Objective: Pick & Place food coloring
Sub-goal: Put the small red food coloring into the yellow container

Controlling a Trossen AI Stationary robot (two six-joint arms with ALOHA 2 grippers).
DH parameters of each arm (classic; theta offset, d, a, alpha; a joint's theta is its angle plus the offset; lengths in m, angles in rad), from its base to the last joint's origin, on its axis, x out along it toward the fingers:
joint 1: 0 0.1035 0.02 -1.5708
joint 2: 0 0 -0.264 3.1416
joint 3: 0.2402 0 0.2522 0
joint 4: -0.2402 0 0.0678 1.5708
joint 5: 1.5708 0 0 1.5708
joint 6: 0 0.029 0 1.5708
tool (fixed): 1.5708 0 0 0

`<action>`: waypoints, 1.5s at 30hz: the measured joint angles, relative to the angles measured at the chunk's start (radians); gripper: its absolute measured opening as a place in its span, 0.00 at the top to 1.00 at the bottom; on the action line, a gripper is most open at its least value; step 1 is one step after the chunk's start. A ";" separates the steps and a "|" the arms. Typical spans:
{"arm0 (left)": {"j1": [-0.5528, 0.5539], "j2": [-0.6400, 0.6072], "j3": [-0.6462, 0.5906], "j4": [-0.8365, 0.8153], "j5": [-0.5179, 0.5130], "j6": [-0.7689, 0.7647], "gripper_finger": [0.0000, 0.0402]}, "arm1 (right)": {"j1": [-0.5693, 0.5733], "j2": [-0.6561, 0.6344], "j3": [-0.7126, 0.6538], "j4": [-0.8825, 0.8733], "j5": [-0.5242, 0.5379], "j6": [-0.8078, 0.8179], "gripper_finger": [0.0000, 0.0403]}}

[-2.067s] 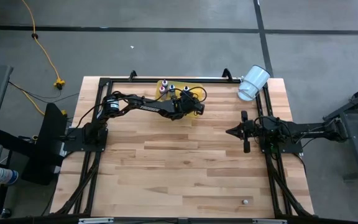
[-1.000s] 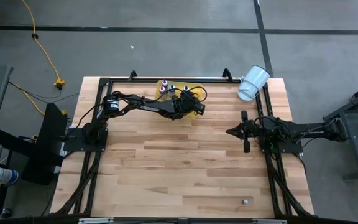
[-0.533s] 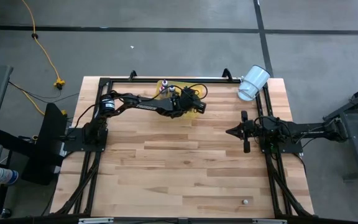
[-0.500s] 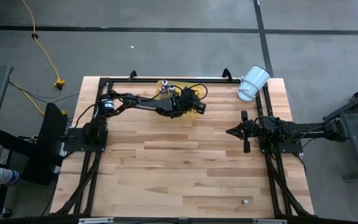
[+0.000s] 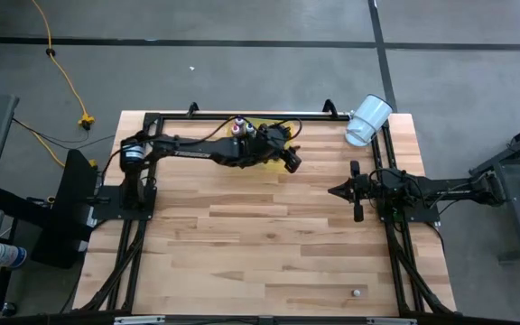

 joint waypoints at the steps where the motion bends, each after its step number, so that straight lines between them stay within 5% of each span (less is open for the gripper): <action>1: -0.005 -0.016 -0.006 0.002 0.031 0.016 0.51 | 0.000 0.000 0.000 0.000 0.000 0.000 1.00; 8: -0.041 -0.158 -0.158 0.102 0.201 0.122 0.51 | 0.000 0.000 0.000 0.000 0.000 0.000 1.00; 18: -0.071 -0.283 -0.411 0.323 0.598 0.199 0.51 | 0.000 0.000 0.000 0.000 0.000 0.000 1.00; 24: -0.084 -0.413 -0.663 0.633 0.617 0.199 0.51 | 0.000 0.000 0.000 -0.001 0.000 0.000 1.00; 31: -0.082 -0.586 -0.990 0.952 0.526 0.124 0.51 | 0.000 0.000 0.000 0.000 0.000 0.000 1.00; 45: -0.080 -0.845 -1.361 1.226 0.449 0.036 0.51 | 0.000 0.000 0.000 0.000 0.000 0.000 1.00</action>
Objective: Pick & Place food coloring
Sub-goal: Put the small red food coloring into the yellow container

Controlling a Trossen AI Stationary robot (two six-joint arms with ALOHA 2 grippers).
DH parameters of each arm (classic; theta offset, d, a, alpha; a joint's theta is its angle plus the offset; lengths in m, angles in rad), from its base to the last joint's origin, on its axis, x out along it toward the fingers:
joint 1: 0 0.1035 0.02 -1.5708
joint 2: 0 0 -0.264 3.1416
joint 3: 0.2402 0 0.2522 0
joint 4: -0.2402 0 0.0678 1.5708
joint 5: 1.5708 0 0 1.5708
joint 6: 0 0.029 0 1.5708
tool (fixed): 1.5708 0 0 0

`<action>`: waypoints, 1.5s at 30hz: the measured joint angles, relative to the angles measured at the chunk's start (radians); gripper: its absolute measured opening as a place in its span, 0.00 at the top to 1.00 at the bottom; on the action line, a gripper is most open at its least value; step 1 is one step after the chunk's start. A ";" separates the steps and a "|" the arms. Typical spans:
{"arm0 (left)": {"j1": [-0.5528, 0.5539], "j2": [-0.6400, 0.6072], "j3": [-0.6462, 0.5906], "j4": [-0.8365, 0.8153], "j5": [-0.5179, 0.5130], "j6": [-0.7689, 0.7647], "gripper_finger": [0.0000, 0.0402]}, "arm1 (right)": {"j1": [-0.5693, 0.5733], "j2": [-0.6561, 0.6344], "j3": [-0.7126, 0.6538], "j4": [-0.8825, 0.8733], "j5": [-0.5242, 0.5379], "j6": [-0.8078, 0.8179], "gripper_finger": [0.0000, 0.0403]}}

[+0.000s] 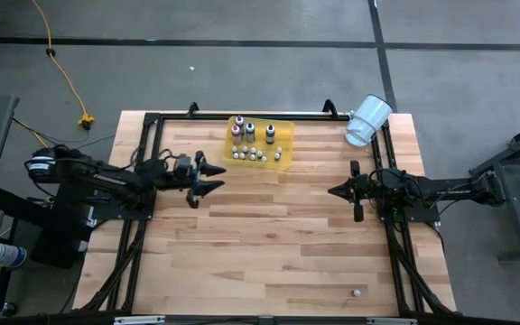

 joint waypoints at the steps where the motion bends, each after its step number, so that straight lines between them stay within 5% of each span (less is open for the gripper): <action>1: 0.000 -0.015 -0.018 0.018 0.000 0.000 0.51 | 0.000 0.000 0.000 0.000 0.000 0.000 1.00; 14: 0.013 -0.292 -0.135 -0.054 0.019 0.012 0.51 | 0.000 0.000 0.000 0.000 0.000 0.000 1.00; 23: 0.145 -0.475 -0.137 -0.372 0.169 0.005 0.51 | 0.000 0.000 0.000 0.000 0.000 0.000 1.00; 41: 0.142 -1.064 -0.138 -1.083 0.130 0.031 0.51 | 0.000 0.000 0.000 0.000 0.000 0.000 1.00; 45: 0.069 -1.055 -0.138 -1.107 0.081 0.042 0.51 | 0.000 0.000 0.000 0.000 0.001 0.000 1.00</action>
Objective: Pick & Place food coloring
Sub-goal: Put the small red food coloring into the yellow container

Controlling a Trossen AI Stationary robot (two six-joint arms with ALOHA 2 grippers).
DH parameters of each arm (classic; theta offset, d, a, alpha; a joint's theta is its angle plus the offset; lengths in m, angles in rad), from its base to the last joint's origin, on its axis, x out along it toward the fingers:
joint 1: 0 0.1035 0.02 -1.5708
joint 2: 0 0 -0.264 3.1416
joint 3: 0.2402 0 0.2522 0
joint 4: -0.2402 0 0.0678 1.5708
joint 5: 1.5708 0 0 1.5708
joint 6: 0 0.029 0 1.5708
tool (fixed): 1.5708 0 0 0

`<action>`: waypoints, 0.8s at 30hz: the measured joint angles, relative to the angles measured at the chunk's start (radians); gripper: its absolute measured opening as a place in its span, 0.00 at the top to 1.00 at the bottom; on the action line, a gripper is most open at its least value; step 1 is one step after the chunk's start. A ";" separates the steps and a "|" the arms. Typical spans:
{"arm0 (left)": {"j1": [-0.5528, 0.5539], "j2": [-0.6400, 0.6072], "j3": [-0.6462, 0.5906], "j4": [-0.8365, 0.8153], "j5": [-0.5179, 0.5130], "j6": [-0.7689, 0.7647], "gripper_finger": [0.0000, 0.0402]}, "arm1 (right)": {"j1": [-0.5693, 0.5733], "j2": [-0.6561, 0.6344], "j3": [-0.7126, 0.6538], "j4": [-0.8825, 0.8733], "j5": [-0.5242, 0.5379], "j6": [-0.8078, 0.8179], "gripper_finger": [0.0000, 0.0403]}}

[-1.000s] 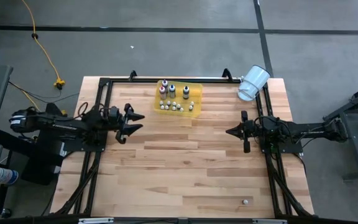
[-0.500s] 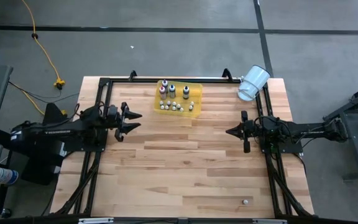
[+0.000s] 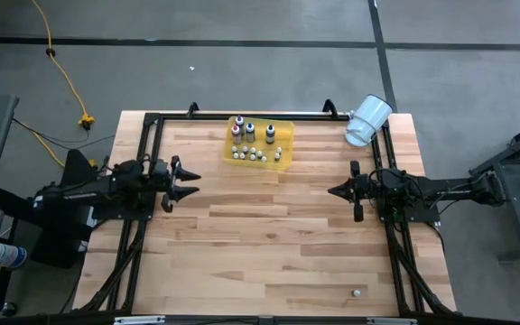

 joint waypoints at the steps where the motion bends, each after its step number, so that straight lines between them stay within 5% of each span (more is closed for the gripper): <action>1: -0.019 -0.002 0.000 -0.006 -0.016 0.010 0.51 | 0.000 0.000 0.000 0.000 0.001 0.000 1.00; 7: -0.099 -0.001 0.000 -0.025 -0.094 0.074 0.51 | 0.000 -0.001 0.000 0.000 0.001 0.000 1.00; 24: -0.076 0.067 0.000 -0.031 -0.116 0.259 0.51 | 0.000 -0.001 0.000 0.000 0.002 0.000 1.00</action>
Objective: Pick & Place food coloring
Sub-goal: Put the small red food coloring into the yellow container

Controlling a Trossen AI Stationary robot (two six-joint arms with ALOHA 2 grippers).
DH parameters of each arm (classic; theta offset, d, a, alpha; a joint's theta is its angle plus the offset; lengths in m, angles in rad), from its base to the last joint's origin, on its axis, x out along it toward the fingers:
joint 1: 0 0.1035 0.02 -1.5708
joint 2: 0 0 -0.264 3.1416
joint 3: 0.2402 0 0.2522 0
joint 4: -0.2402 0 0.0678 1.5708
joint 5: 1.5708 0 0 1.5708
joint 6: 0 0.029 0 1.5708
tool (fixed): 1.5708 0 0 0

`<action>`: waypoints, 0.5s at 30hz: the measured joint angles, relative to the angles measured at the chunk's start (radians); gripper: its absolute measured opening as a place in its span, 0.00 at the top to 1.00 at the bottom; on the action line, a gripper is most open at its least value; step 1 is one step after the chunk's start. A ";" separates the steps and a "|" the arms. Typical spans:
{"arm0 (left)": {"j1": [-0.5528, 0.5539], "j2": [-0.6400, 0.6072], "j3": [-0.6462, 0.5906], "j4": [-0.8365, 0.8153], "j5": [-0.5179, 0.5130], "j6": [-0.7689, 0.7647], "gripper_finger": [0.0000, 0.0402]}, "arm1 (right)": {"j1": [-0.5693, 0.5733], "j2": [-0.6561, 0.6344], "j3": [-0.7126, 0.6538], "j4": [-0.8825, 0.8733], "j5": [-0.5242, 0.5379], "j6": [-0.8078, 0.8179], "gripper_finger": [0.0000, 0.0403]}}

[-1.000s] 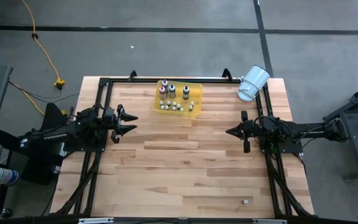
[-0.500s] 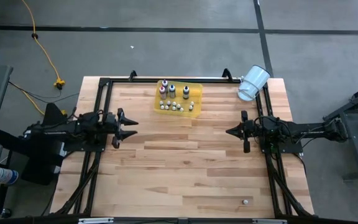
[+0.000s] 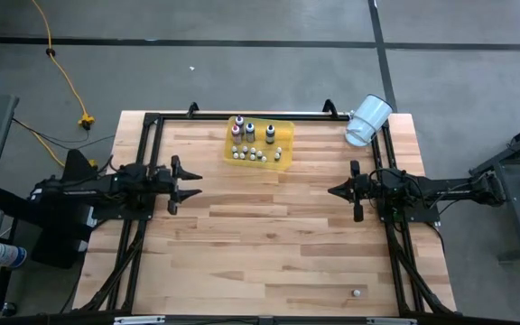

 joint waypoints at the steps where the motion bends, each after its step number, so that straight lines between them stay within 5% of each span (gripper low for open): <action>1: 0.000 0.011 0.000 0.000 0.000 0.000 0.51 | 0.000 0.000 0.000 0.000 0.000 0.000 1.00; 15: 0.000 0.055 0.009 -0.002 -0.001 -0.011 0.51 | 0.000 0.000 0.000 0.000 0.000 0.000 1.00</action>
